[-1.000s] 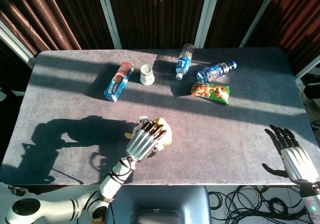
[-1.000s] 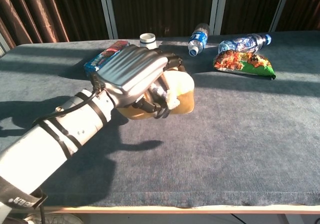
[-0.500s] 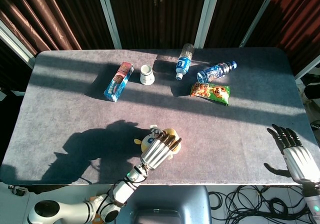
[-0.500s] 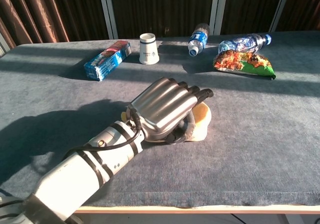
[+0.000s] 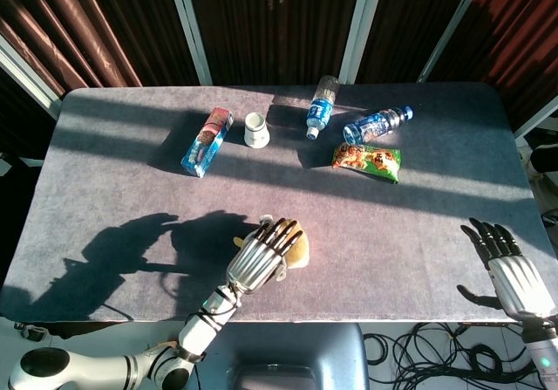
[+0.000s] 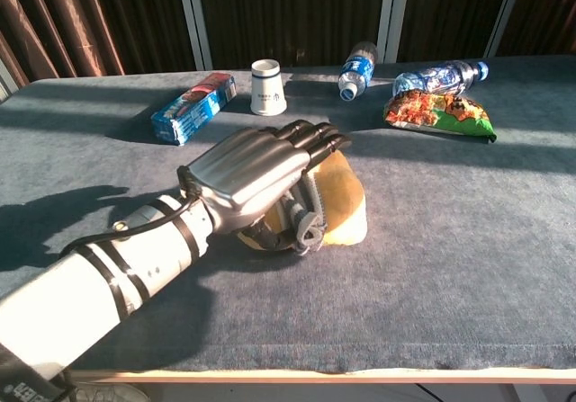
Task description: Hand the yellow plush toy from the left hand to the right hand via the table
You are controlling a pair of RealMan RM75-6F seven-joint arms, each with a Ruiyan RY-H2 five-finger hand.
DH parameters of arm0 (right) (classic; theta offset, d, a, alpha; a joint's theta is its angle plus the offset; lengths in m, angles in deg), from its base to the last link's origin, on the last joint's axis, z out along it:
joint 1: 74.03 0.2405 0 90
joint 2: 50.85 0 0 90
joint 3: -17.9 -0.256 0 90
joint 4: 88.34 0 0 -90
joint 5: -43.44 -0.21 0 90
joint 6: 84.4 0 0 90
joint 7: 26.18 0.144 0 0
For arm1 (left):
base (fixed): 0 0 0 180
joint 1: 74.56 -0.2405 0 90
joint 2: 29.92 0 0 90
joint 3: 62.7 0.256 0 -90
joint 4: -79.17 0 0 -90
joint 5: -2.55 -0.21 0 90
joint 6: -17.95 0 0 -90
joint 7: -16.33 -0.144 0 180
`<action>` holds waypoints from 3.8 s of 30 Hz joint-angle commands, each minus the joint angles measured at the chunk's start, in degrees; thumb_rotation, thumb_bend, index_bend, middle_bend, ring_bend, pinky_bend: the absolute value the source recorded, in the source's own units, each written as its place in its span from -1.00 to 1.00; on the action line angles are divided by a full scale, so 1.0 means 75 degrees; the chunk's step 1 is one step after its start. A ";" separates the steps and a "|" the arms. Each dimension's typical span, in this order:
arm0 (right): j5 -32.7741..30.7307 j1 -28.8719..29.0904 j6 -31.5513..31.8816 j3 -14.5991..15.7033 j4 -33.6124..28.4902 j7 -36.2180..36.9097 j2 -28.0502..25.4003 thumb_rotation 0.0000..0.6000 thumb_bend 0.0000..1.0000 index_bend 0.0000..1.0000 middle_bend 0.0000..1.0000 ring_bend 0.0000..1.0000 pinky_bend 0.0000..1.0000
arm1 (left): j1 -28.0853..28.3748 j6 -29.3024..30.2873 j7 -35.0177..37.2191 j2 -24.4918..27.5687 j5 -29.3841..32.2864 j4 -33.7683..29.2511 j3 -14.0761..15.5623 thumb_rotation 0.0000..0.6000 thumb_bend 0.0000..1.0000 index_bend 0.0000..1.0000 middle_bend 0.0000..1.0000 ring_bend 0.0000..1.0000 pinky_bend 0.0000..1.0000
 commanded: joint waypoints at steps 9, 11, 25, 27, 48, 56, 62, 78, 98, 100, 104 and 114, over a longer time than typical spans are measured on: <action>-0.0041 0.0059 -0.0094 -0.0022 -0.0039 -0.0255 0.0119 1.00 -0.80 -1.00 -1.00 -1.00 -1.00 | -0.1007 0.0333 -0.1063 0.3555 0.1058 -0.3202 0.0659 1.00 -0.50 -1.00 -1.00 -1.00 -0.59; 0.0068 0.0085 -0.0046 -0.0023 0.0020 -0.0169 0.0157 1.00 -0.79 -1.00 -1.00 -1.00 -1.00 | -0.1262 0.0647 -0.0798 0.3944 0.0877 -0.3345 0.0816 1.00 -0.49 -1.00 -1.00 -1.00 -0.60; 0.0257 0.1562 -0.1645 -0.0470 -0.0380 -0.0005 0.0399 1.00 -0.80 -1.00 -1.00 -1.00 -1.00 | -0.3332 0.2672 0.2708 0.4978 -0.0773 -0.1818 0.2083 1.00 -0.48 -1.00 -1.00 -1.00 -0.61; 0.0175 0.1941 -0.2184 -0.0557 -0.0640 -0.0121 0.0414 1.00 -0.80 -1.00 -1.00 -1.00 -1.00 | -0.3378 0.2658 0.2845 0.4984 -0.0691 -0.1751 0.1998 1.00 -0.48 -1.00 -1.00 -1.00 -0.61; -0.2772 0.4436 -0.4949 -0.1461 -0.0216 -0.2417 0.2988 1.00 -0.80 -1.00 -1.00 -1.00 -1.00 | -0.3732 0.2756 0.4072 0.5491 -0.1101 -0.1852 0.1819 1.00 -0.49 -1.00 -1.00 -1.00 -0.61; -0.3506 0.4958 -0.5038 -0.1564 0.0767 -0.2733 0.4168 1.00 -0.80 -1.00 -0.97 -0.98 -0.75 | -0.3826 0.2741 0.4314 0.5615 -0.1111 -0.1879 0.1726 1.00 -0.49 -1.00 -1.00 -1.00 -0.61; -0.3318 0.5108 -0.4930 -0.1658 0.1404 -0.2092 0.4912 1.00 -0.80 -0.76 -0.64 -0.64 -0.39 | -0.3861 0.2681 0.4427 0.5685 -0.1158 -0.1906 0.1687 1.00 -0.49 -1.00 -1.00 -1.00 -0.61; -0.1977 0.4749 -0.3243 -0.1382 0.2772 -0.1617 0.5656 1.00 -0.77 0.68 0.27 0.40 0.58 | -0.3907 0.2520 0.4495 0.5752 -0.1180 -0.1935 0.1631 1.00 -0.49 -1.00 -1.00 -0.98 -0.58; -0.0672 0.2224 -0.0722 0.0002 0.2379 0.0475 0.2546 1.00 -0.78 0.49 0.26 0.26 0.48 | -0.3929 0.2233 0.3926 0.5652 -0.1295 -0.2104 0.1679 1.00 -0.49 -1.00 -1.00 -0.95 -0.55; -0.0758 0.2174 -0.0908 0.0045 0.2645 0.0543 0.2559 1.00 -0.78 0.36 0.19 0.13 0.36 | -0.3919 0.2177 0.3878 0.5643 -0.1300 -0.2111 0.1692 1.00 -0.49 -1.00 -1.00 -0.95 -0.55; -0.0951 0.2201 -0.1511 0.0116 0.2857 0.0630 0.2490 1.00 -0.78 0.06 -0.16 -0.30 -0.05 | -0.3906 0.2096 0.3804 0.5624 -0.1280 -0.2124 0.1690 1.00 -0.49 -1.00 -1.00 -0.95 -0.55; -0.0781 0.2262 -0.2086 0.0292 0.2470 0.0776 0.2023 1.00 -0.78 -0.97 -0.98 -1.00 -0.91 | -0.3912 0.2022 0.3759 0.5631 -0.1250 -0.2143 0.1677 1.00 -0.49 -1.00 -1.00 -0.95 -0.54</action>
